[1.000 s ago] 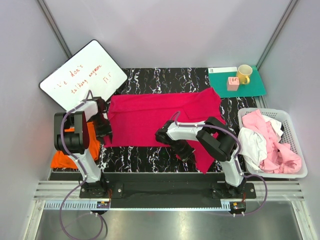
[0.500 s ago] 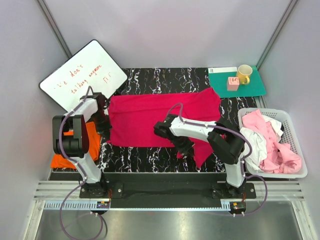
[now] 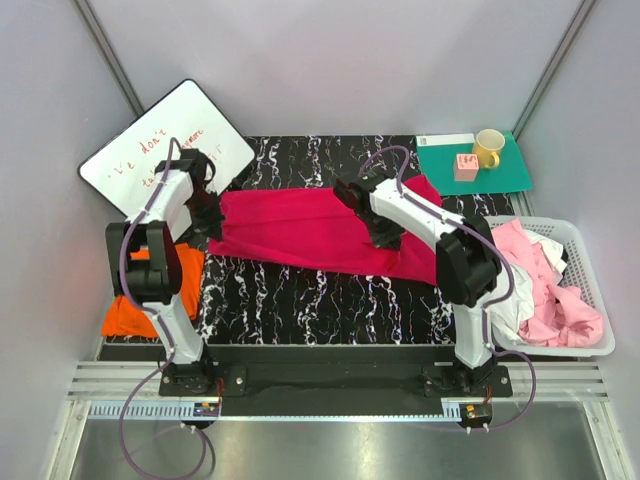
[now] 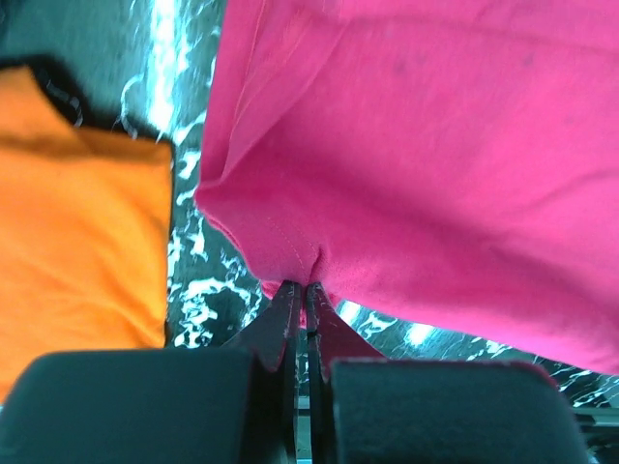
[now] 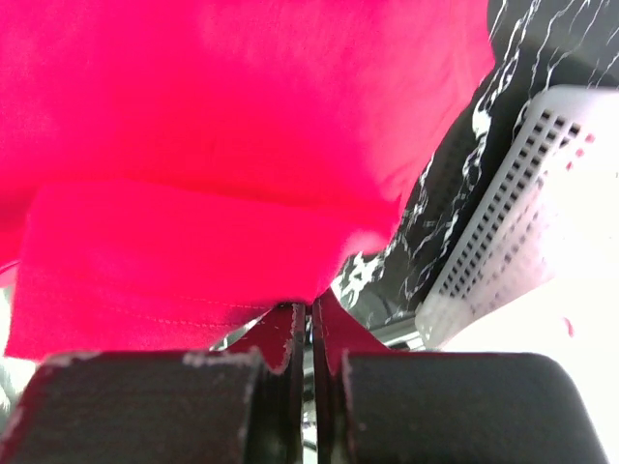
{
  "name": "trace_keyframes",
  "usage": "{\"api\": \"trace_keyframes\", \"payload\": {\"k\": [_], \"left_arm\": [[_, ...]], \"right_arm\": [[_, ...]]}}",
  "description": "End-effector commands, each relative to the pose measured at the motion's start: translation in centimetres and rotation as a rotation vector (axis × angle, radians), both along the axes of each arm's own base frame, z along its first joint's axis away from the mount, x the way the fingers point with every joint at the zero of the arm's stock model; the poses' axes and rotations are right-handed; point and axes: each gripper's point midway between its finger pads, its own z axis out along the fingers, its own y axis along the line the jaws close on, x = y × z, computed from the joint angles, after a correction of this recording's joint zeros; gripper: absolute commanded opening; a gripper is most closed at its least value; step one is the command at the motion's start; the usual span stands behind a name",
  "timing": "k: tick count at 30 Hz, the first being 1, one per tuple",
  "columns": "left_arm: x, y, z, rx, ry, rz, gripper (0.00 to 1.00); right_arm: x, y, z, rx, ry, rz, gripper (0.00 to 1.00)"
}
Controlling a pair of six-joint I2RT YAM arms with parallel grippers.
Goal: Fold and stack the t-shirts
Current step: Fold the other side of the tshirt into a rectangle
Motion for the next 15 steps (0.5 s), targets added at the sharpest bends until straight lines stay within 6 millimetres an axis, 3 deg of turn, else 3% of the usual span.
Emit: {"api": "trace_keyframes", "payload": {"k": [1, 8, 15], "left_arm": [[2.0, -0.6, -0.1, -0.032, 0.002, 0.014, 0.00], [4.0, -0.6, -1.7, -0.043, 0.035, 0.030, 0.00], [5.3, -0.6, 0.0, -0.039, -0.013, 0.023, 0.00]], "right_arm": [[1.1, -3.4, -0.3, -0.171, 0.083, -0.022, 0.00], [5.4, -5.0, -3.0, -0.227, 0.074, -0.049, 0.00], [8.4, -6.4, -0.4, -0.203, -0.027, -0.095, 0.00]]}}
